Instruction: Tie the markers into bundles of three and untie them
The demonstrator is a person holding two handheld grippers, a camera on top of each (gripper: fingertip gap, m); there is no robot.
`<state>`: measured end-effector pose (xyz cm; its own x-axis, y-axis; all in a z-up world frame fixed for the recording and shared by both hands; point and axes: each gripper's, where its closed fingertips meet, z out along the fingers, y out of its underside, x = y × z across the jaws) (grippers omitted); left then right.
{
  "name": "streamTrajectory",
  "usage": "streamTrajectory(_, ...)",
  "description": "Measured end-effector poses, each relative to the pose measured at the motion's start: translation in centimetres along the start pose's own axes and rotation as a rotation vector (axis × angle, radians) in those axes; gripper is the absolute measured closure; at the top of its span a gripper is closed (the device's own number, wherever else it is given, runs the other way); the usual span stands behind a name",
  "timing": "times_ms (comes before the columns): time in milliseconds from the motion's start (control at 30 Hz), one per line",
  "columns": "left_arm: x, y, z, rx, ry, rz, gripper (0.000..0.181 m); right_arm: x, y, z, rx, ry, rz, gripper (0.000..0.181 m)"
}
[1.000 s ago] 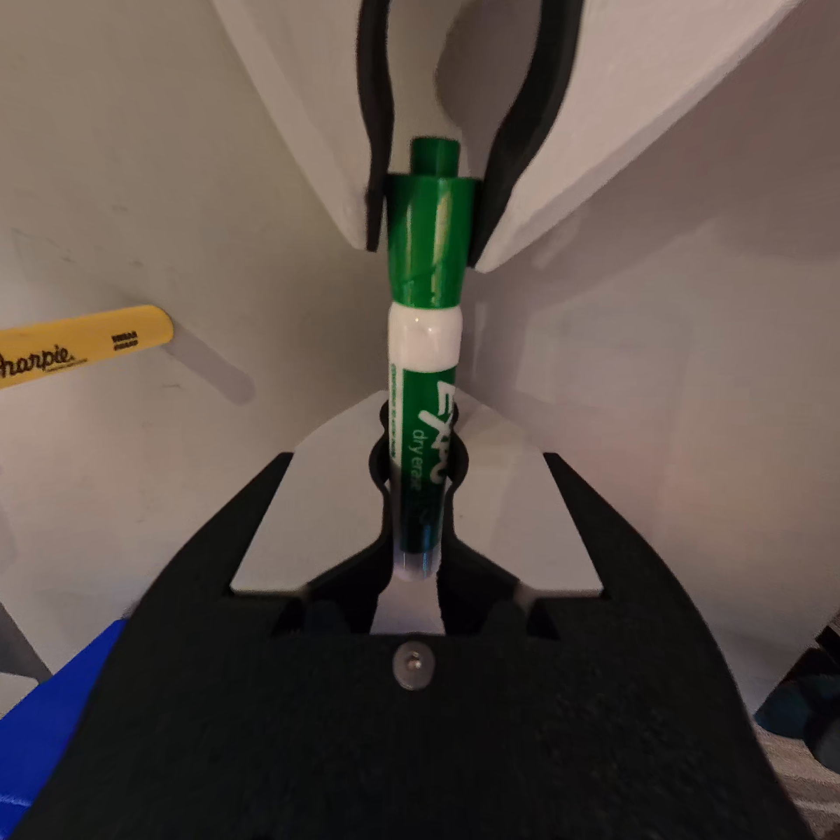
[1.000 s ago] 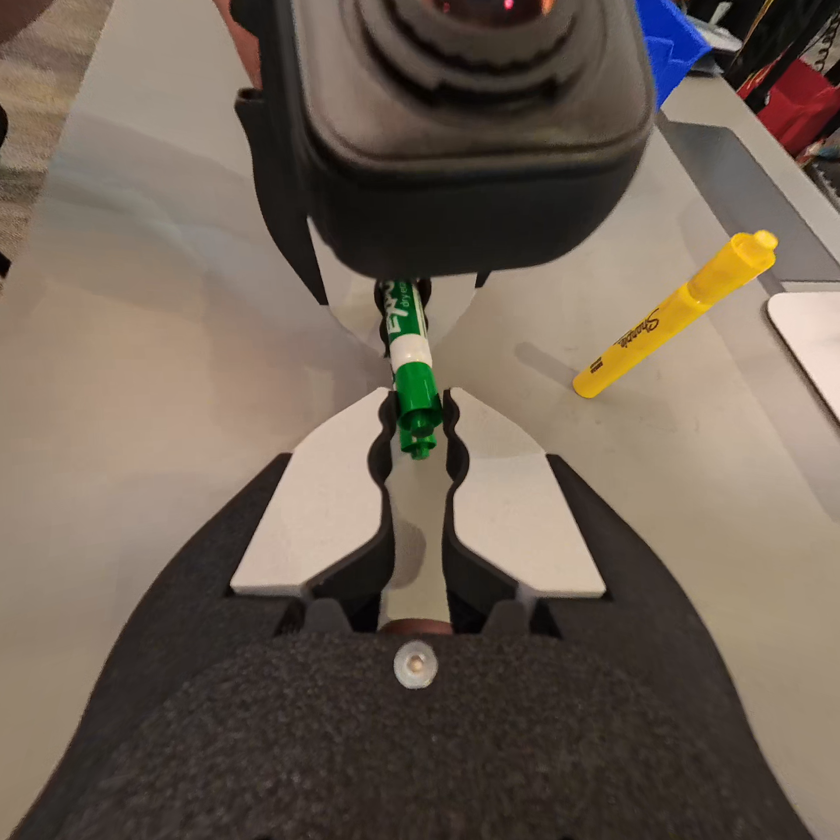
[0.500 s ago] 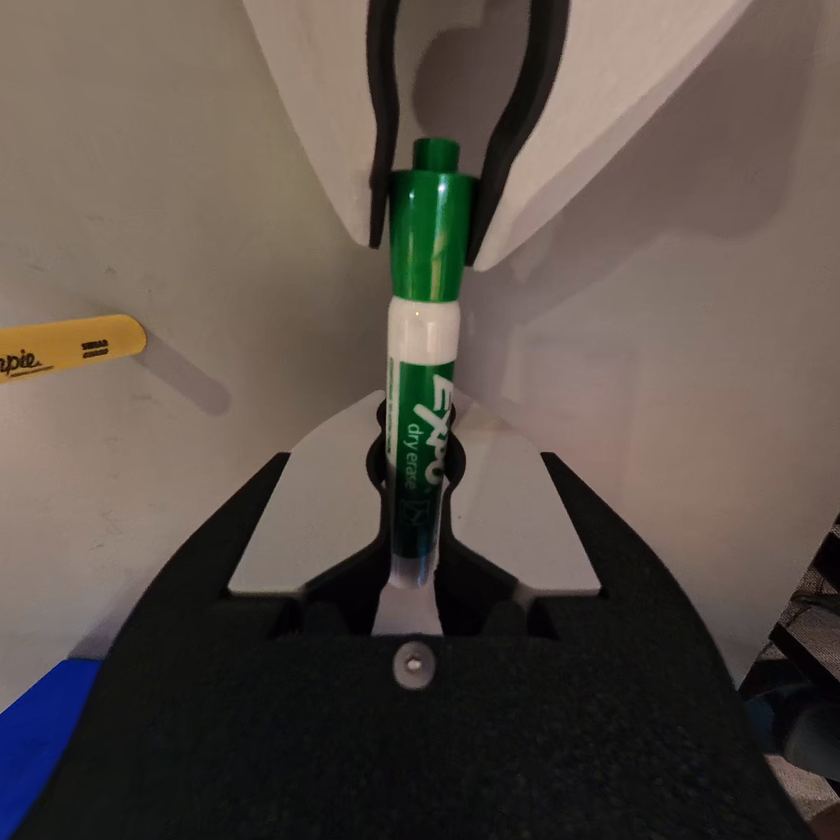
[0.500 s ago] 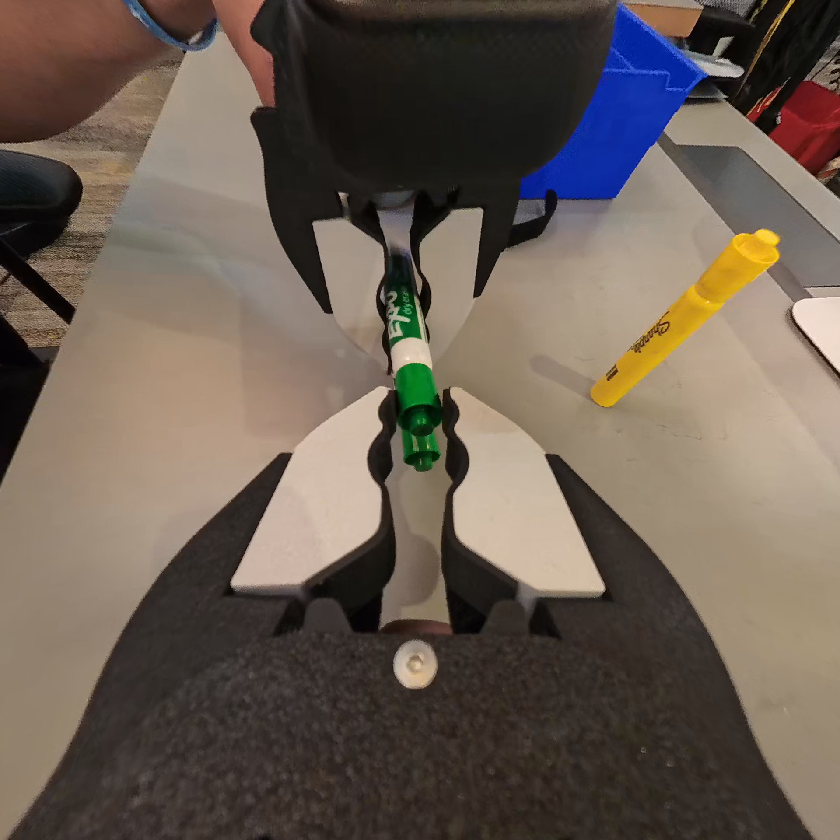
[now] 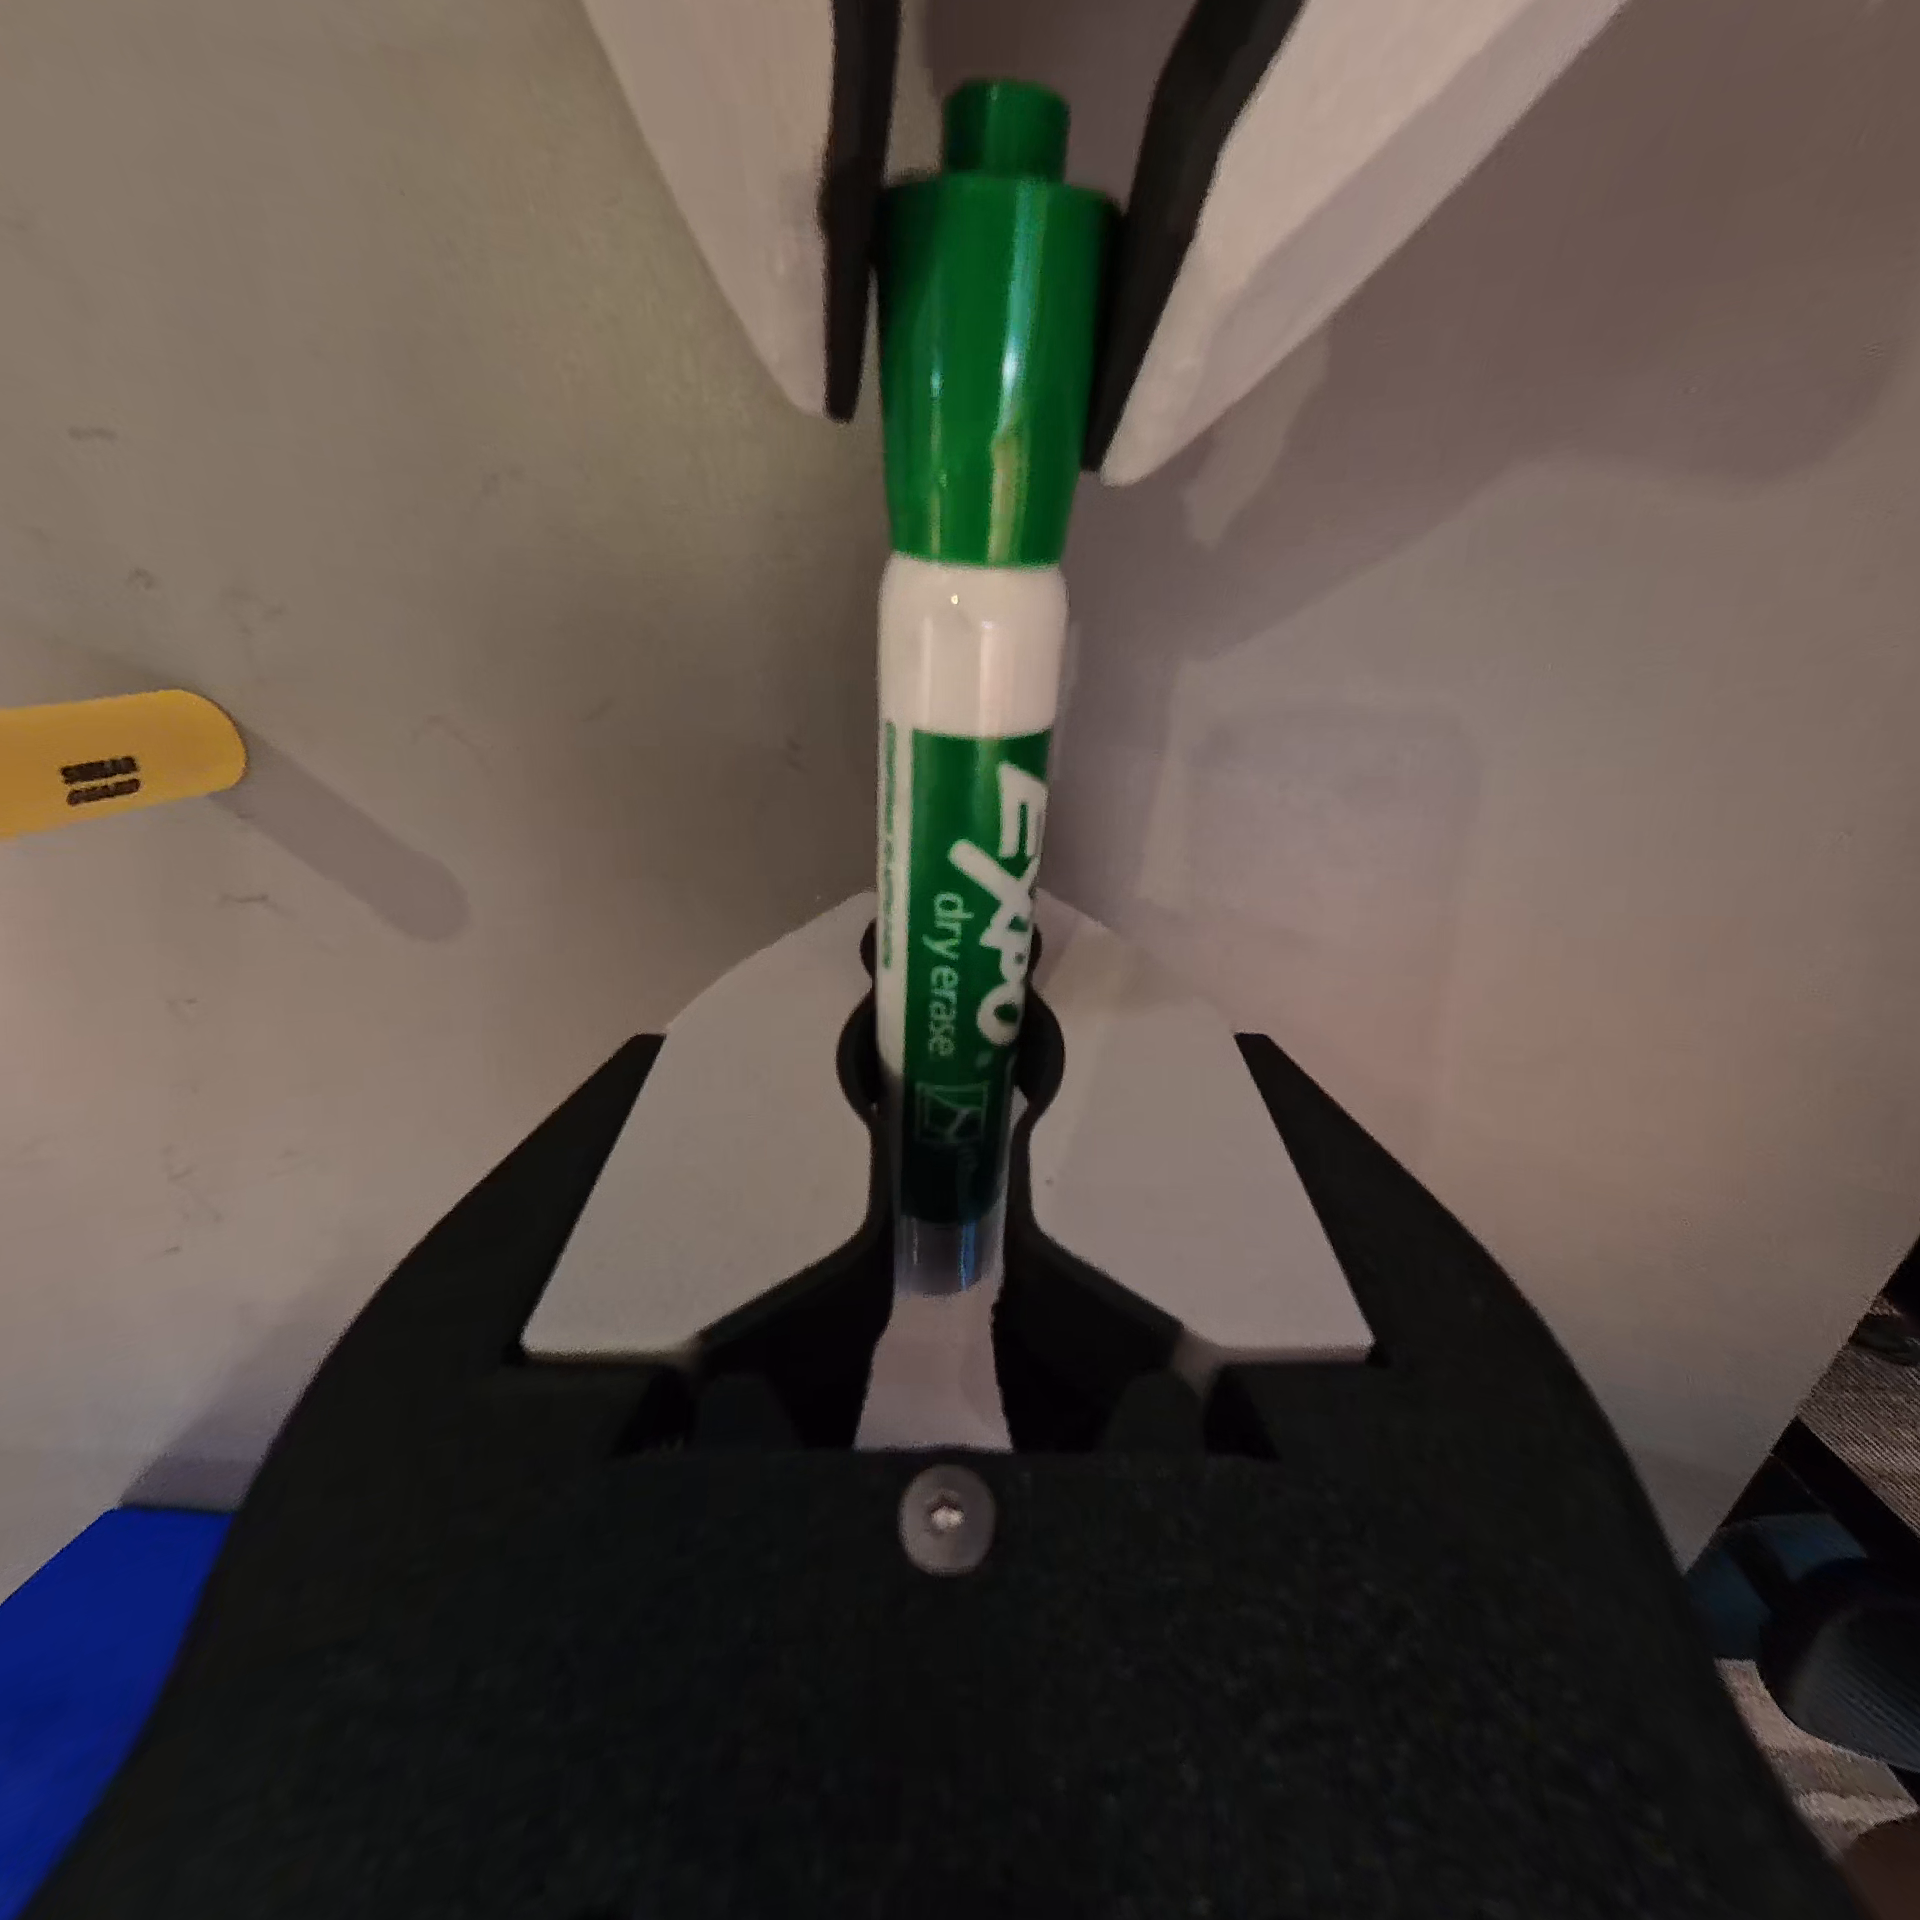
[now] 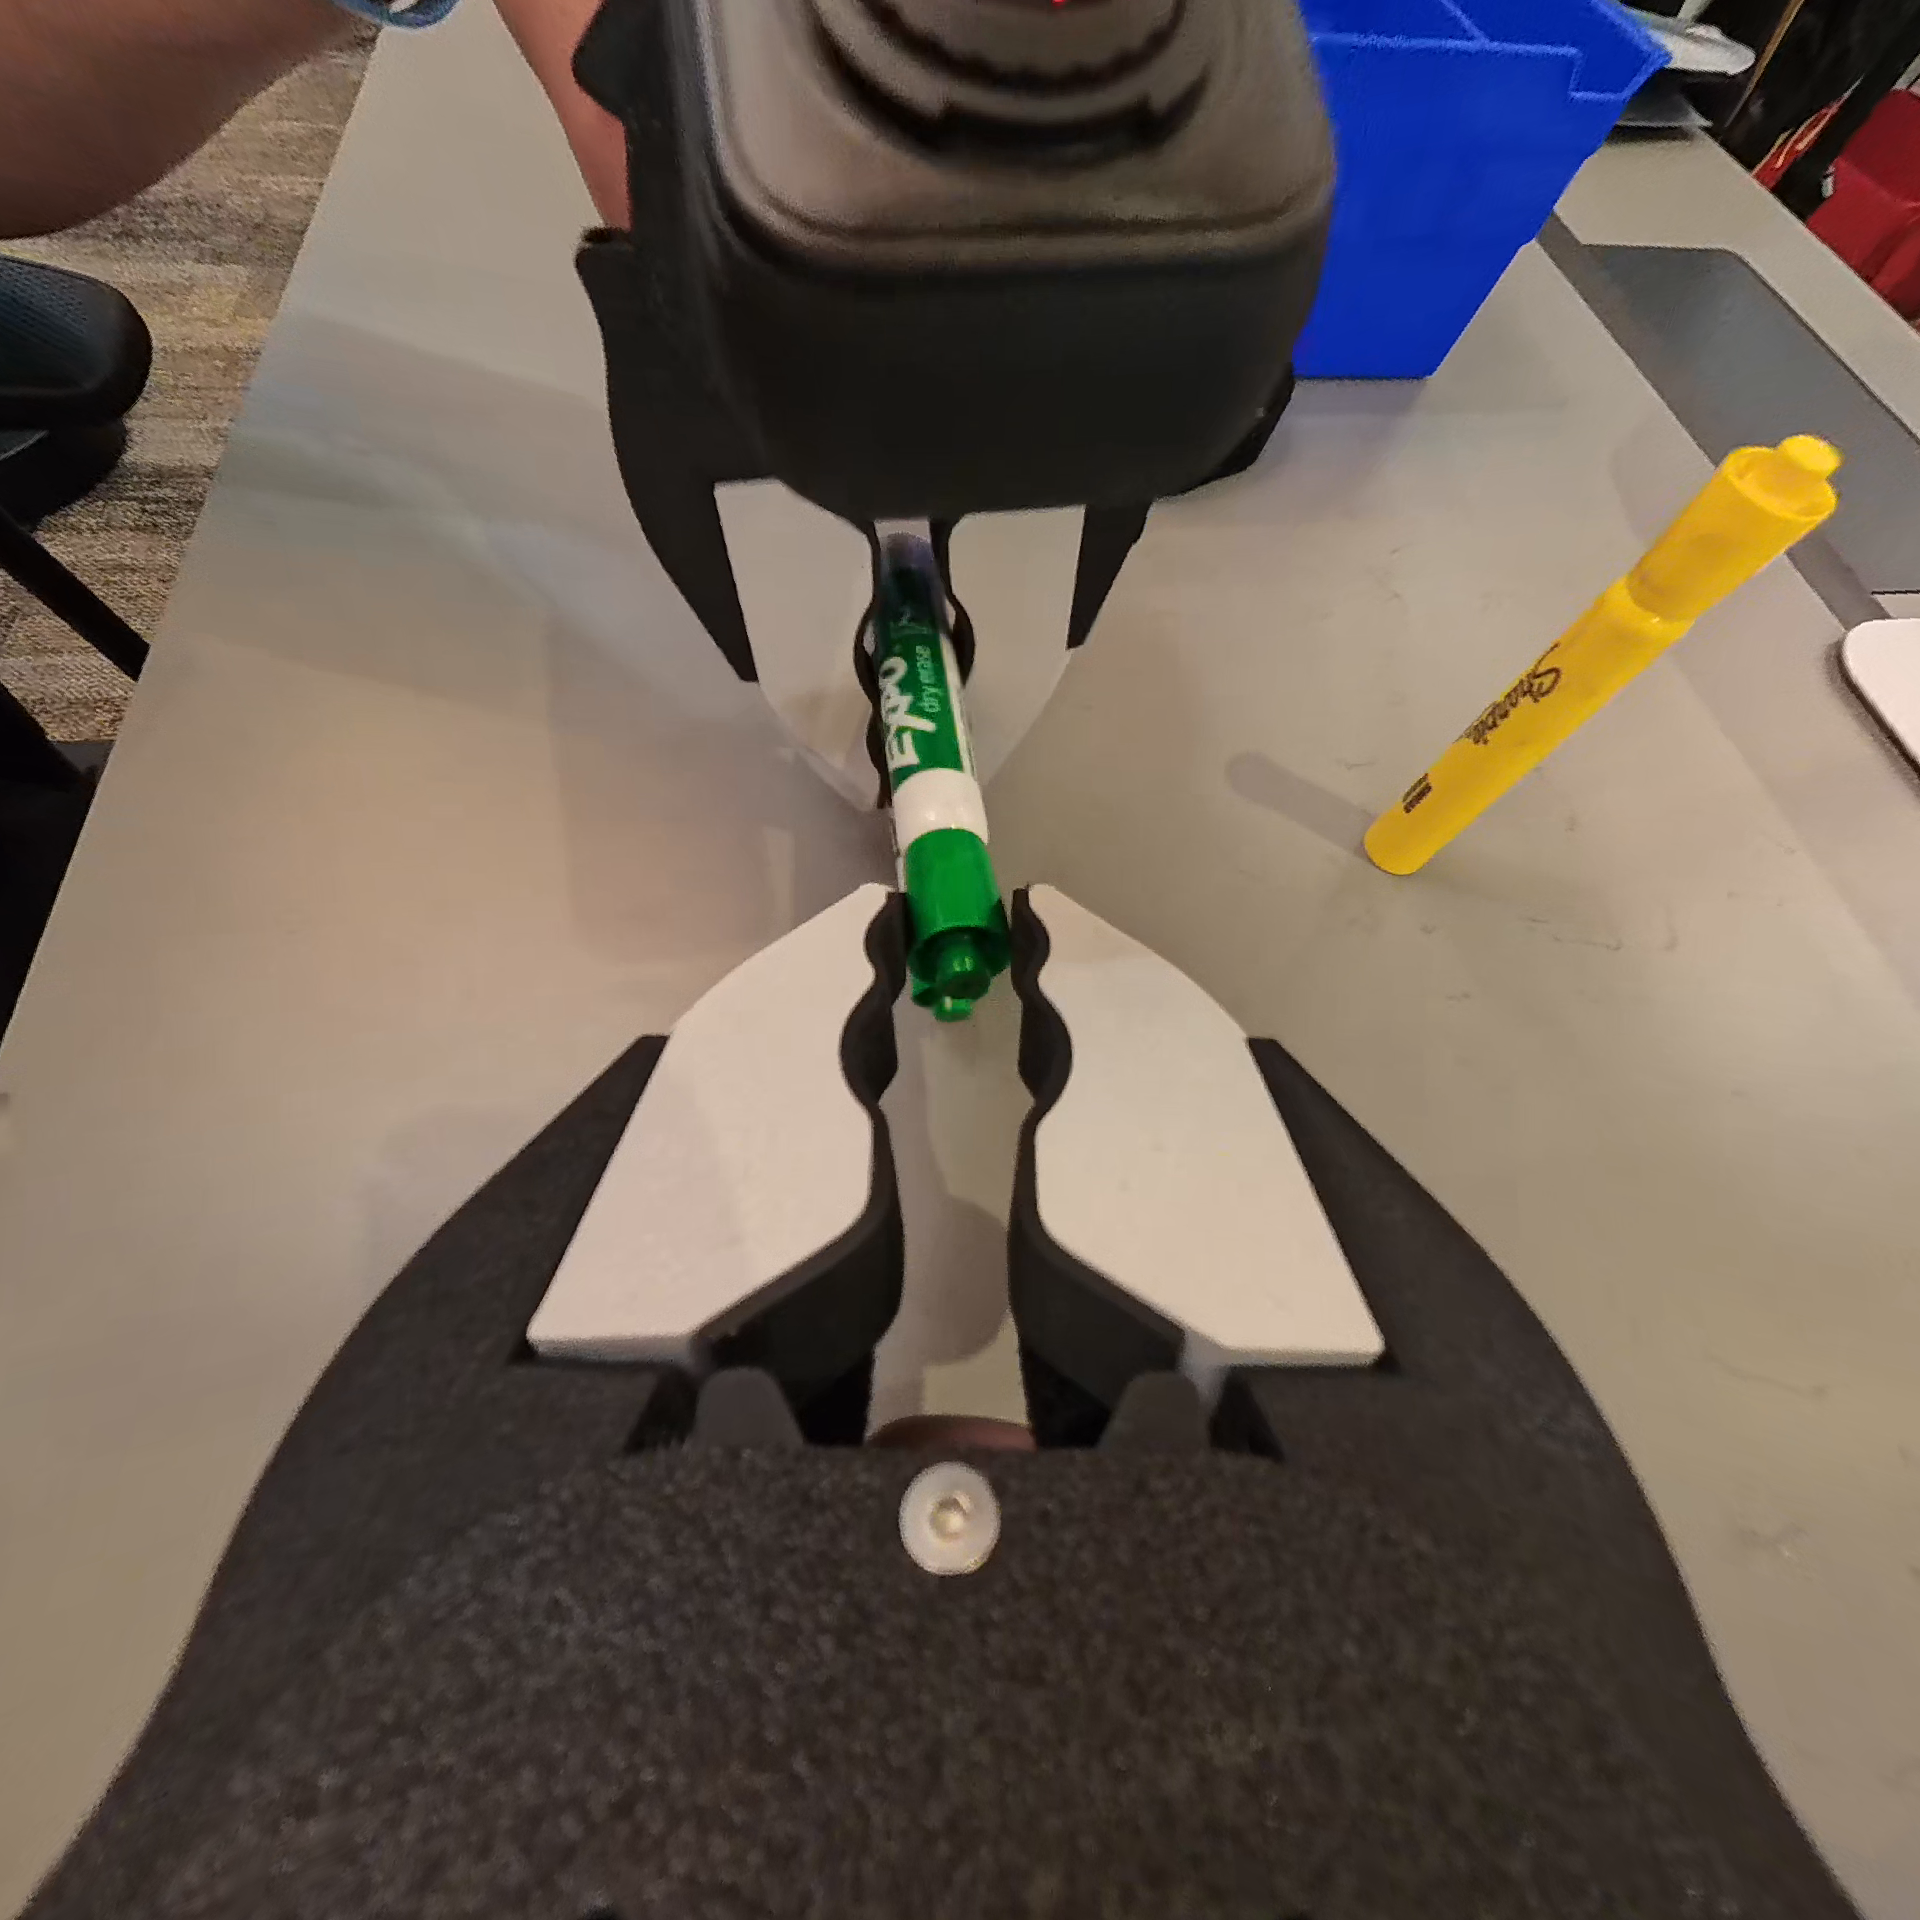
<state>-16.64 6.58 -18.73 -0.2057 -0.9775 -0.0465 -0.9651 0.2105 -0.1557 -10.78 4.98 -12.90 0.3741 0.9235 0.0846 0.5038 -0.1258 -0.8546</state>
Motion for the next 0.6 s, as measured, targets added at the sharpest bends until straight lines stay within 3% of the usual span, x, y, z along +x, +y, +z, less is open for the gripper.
streamTrajectory(267,0.3,0.0,0.7,0.002,0.024,-0.002,0.163,0.0,1.2,-0.8,-0.049,-0.032,0.015,0.162)
streamTrajectory(467,0.1,0.3,0.9,-0.024,0.018,0.002,0.163,-0.1,2.9,1.4,-0.162,-0.005,-0.025,0.163)
streamTrajectory(600,0.4,-0.1,0.5,-0.002,0.024,0.018,0.163,-0.5,2.4,2.0,-0.149,-0.011,-0.024,0.163)
